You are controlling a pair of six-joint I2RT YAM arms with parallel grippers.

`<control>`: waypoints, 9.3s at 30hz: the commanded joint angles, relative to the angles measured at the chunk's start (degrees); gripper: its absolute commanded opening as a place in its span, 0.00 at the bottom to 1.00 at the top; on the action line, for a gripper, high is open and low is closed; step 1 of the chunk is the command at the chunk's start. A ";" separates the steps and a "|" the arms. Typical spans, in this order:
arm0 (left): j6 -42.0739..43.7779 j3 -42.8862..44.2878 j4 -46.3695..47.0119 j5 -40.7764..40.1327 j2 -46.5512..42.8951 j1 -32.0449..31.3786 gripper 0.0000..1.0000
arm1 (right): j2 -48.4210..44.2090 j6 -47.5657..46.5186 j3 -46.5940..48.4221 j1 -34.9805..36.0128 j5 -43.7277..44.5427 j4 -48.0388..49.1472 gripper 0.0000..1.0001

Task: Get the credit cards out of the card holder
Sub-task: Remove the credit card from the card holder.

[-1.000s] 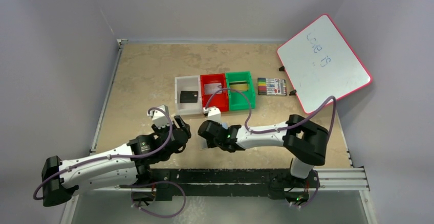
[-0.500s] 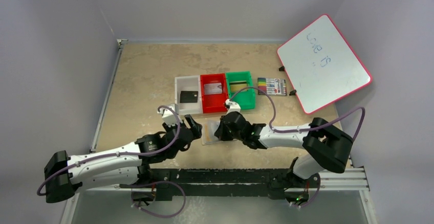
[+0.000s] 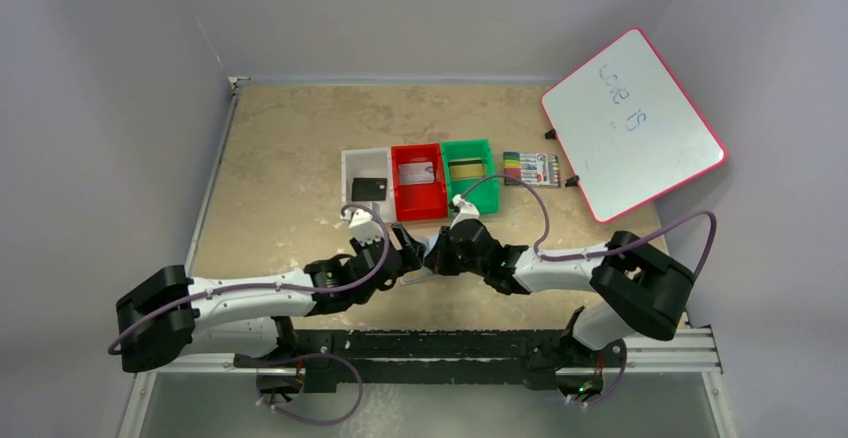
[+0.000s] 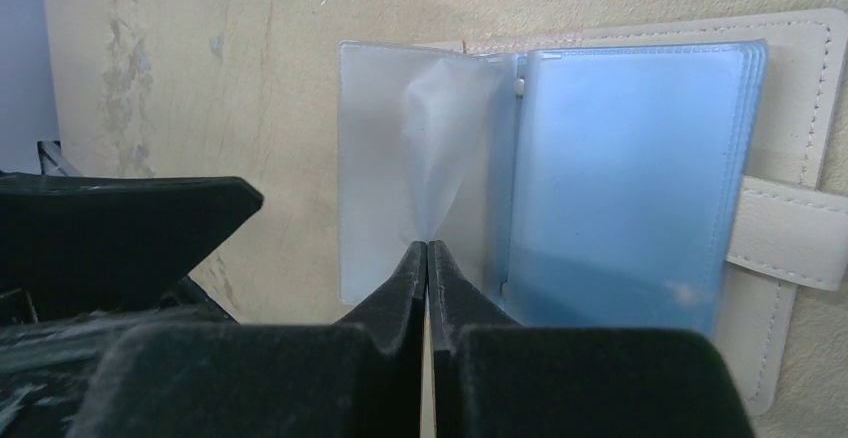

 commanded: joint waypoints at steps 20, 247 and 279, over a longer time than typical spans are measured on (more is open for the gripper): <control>0.90 -0.55 21.51 9.95 13.13 3.71 0.64 | -4.30 1.98 -4.05 -1.50 0.06 4.23 0.00; 10.67 4.99 -0.56 11.12 16.79 3.71 0.00 | 10.52 5.05 -9.26 -16.64 -30.32 33.88 0.07; 11.04 5.70 0.74 12.20 17.58 3.77 0.00 | 9.01 -1.40 -2.30 -12.37 -25.33 20.18 0.00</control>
